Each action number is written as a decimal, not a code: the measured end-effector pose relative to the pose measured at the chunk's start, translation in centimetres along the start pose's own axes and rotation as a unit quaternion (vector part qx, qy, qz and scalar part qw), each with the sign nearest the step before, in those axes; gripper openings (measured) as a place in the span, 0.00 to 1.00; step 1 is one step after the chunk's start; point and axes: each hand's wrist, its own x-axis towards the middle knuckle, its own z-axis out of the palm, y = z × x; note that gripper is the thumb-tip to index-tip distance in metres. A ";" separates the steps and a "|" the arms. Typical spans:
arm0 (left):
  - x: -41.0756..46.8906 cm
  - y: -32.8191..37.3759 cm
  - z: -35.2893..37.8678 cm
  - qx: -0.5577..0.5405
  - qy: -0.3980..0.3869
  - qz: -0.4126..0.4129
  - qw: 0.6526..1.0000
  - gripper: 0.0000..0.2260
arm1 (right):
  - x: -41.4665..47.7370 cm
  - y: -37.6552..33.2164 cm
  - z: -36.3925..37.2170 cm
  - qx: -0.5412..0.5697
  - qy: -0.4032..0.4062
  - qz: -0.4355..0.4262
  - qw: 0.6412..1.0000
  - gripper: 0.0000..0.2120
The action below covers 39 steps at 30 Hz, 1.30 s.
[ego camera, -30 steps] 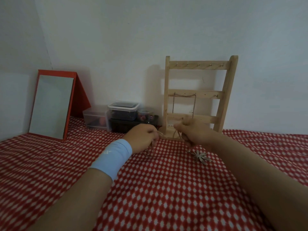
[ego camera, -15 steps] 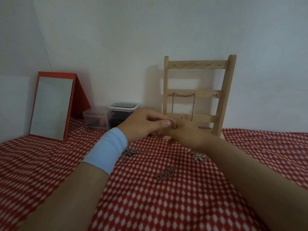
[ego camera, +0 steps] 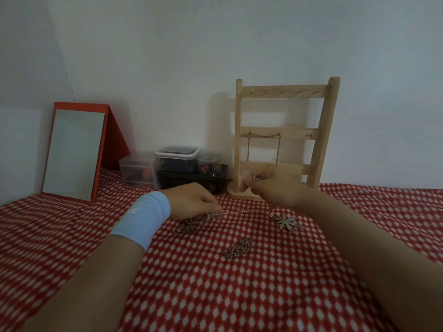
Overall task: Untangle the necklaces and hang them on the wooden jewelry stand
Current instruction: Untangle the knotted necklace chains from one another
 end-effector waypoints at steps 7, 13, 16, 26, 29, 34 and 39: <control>0.5 0.3 1.0 0.029 -0.032 -0.003 0.999 0.10 | 0.3 1.0 0.7 -0.199 -0.032 0.028 0.979 0.11; 0.7 0.1 1.1 0.060 -0.063 0.008 0.996 0.11 | -0.5 -0.4 0.7 -0.264 -0.057 -0.037 0.962 0.30; 0.8 0.0 1.1 0.058 -0.032 0.031 0.997 0.08 | -0.7 -0.9 1.5 -0.233 -0.098 -0.075 0.965 0.20; 0.4 -0.3 0.5 -0.128 0.099 0.049 0.986 0.06 | 0.2 1.0 1.8 -0.068 -0.035 -0.087 0.993 0.04; 0.4 -0.3 0.3 -0.124 0.132 0.056 0.982 0.06 | 0.2 1.1 1.4 0.004 -0.019 -0.080 0.997 0.03; 0.8 0.6 0.9 -0.151 0.132 0.056 0.978 0.04 | 0.2 1.1 1.5 0.050 -0.022 -0.079 0.995 0.04; 0.9 0.7 1.8 -0.282 0.116 0.056 0.951 0.05 | 0.6 1.4 1.7 0.068 0.025 -0.072 0.995 0.04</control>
